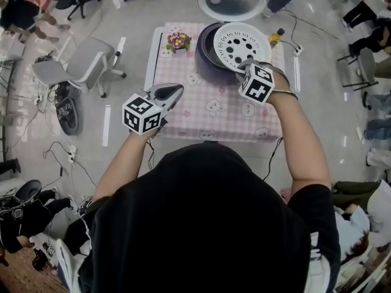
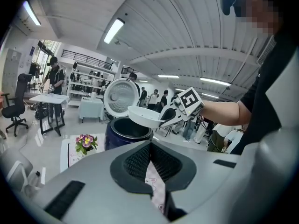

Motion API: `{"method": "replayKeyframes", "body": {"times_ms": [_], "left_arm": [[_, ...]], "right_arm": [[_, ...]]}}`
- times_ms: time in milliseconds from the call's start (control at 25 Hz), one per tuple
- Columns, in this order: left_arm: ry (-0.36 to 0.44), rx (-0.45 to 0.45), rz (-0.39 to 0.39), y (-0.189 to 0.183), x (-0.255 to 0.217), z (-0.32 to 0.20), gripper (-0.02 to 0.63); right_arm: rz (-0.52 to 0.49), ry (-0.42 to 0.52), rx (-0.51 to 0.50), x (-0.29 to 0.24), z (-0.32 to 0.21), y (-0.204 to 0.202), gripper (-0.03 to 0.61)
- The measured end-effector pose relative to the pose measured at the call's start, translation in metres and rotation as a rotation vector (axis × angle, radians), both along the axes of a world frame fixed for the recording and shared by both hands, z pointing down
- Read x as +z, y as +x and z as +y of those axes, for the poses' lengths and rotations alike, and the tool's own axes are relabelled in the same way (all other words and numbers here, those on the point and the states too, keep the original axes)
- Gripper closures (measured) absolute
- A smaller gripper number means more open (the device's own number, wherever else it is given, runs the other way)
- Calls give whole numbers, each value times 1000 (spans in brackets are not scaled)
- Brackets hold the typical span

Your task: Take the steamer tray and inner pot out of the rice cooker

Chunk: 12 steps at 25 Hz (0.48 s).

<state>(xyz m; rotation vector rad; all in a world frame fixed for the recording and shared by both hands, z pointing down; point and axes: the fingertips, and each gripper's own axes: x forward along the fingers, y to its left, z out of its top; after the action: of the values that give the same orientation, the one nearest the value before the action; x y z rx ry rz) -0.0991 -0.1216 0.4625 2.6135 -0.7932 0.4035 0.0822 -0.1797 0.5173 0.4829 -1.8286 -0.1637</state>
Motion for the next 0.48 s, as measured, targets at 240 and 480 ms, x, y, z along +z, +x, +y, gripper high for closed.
{"method": "replayKeyframes", "body": {"times_ms": [240,480], "left_arm": [[18,38,-4,2,-3,12,592],[31,77,-16,4,-6,25,592]], "right_arm": [[-2,22,55,-8,17,10,545],[27,27,99,-10,43,29,546]]}}
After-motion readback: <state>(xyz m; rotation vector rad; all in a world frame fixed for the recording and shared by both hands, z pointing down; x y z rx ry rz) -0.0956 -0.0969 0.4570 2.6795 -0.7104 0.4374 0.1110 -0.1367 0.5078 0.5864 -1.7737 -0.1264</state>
